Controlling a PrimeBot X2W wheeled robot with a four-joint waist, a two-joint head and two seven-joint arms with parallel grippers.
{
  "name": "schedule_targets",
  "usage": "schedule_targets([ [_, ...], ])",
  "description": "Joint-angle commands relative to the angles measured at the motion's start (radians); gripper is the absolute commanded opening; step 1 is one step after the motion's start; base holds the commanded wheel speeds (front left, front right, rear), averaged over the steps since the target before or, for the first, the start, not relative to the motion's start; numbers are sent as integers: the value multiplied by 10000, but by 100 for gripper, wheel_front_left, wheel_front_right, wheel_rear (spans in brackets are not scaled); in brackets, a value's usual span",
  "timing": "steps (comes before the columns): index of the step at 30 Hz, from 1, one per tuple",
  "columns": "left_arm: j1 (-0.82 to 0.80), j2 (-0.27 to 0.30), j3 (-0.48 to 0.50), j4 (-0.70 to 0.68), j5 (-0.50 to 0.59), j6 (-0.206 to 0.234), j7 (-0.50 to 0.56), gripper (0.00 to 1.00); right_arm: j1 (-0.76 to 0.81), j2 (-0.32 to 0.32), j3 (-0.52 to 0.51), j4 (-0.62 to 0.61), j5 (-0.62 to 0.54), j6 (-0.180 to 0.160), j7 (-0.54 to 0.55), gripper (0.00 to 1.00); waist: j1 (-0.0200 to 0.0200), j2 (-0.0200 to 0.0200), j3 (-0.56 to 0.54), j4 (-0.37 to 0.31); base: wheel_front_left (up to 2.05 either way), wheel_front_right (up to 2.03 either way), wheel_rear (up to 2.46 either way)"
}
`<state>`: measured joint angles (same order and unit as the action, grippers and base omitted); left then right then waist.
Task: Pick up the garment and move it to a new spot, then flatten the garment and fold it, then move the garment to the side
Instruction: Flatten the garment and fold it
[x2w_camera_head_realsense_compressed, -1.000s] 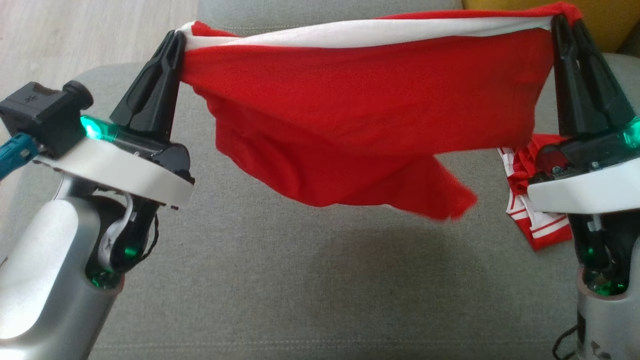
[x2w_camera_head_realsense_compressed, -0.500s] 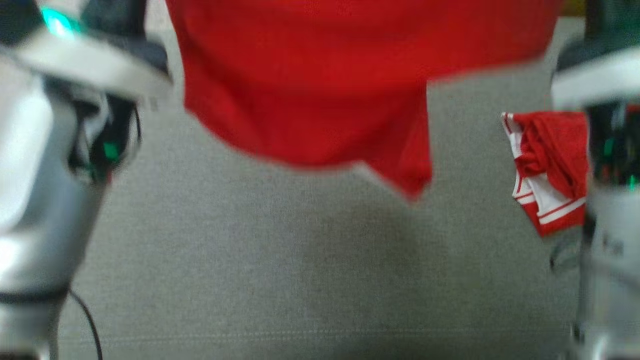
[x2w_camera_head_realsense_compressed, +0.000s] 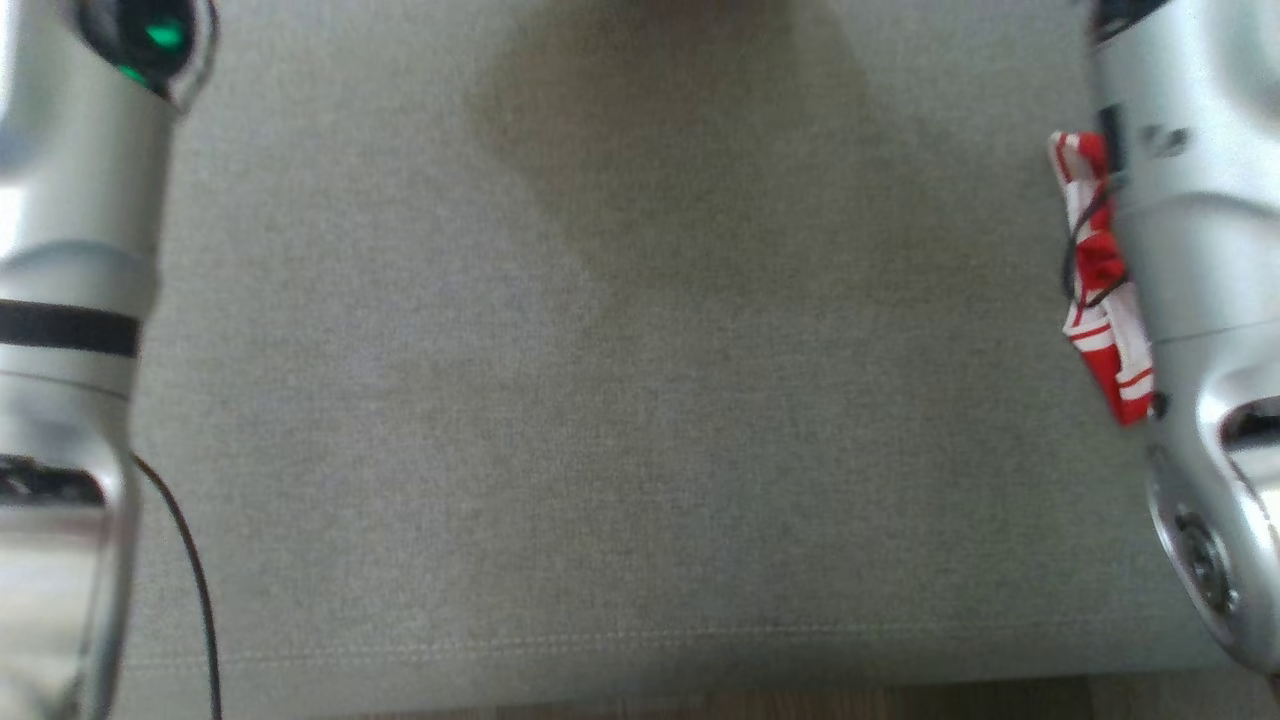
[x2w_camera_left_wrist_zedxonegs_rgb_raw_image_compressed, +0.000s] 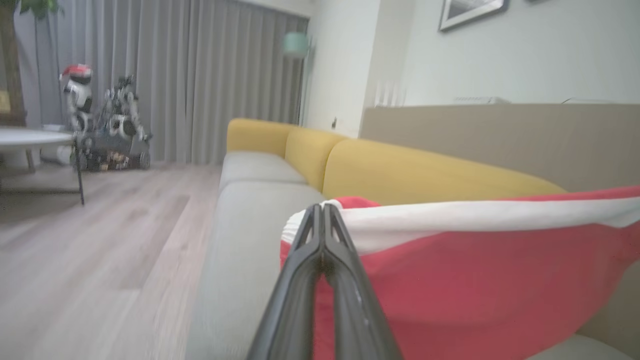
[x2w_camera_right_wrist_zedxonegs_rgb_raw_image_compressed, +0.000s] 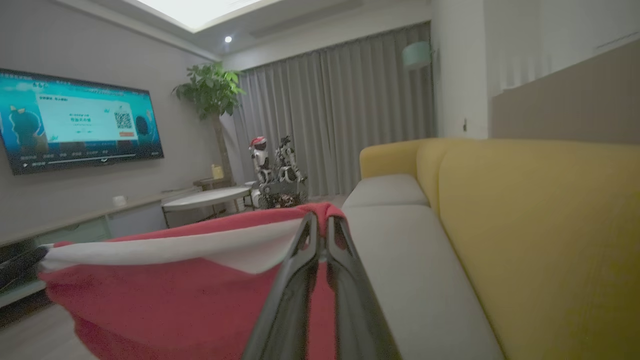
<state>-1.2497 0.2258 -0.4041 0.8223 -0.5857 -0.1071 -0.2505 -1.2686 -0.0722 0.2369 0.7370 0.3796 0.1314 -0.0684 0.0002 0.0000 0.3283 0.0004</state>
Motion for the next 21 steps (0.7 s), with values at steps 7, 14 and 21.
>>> schedule_targets([
  [7, 660, -395, 563, 1881, -480, -200, -109, 0, 137, 218, 2043, 2201, 1686, -7, -421, 0, -2, 0, 692, 49, 0, 0, 0],
  [14, 1527, -737, 513, 3039, -1074, -231, -111, 0, 980, 219, 2847, 3231, 2784, -7, -878, 0, -2, 0, 727, 84, 0, 0, 0],
  [21, 2922, -699, 387, 2523, -885, -234, -111, 0, 2405, 219, 3196, 3819, 3425, -7, -1711, 0, -2, 0, 186, 215, 0, 0, 0],
])
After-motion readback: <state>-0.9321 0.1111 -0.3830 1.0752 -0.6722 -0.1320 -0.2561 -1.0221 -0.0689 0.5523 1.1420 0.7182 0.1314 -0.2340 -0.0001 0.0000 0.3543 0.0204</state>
